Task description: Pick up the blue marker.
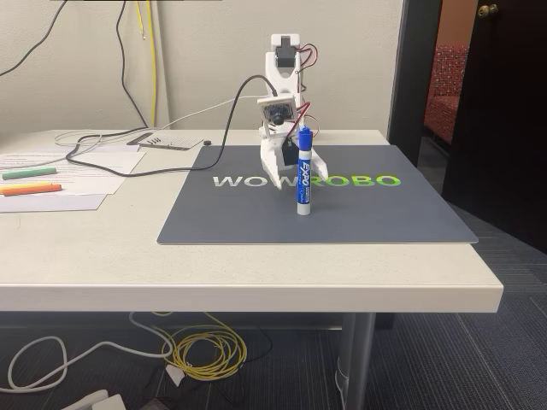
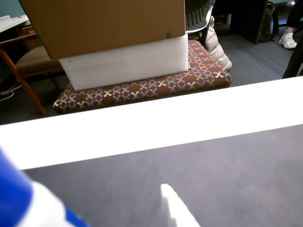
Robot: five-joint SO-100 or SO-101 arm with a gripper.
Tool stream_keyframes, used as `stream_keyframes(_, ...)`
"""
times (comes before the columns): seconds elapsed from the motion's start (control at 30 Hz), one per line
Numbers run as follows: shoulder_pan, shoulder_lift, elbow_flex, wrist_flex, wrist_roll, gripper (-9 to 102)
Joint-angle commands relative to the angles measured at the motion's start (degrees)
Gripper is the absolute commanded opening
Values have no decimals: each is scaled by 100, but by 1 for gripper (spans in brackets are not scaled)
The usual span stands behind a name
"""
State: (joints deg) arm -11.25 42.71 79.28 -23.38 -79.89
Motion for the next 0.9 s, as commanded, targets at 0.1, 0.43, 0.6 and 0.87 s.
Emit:
stream_keyframes(0.1,-70,26,-229,-53,70,32)
stream_keyframes(0.43,-114,88,-132,-18,220,19)
stream_keyframes(0.6,-132,149,-44,-18,290,12)
stream_keyframes(0.87,-114,308,202,-70,352,8)
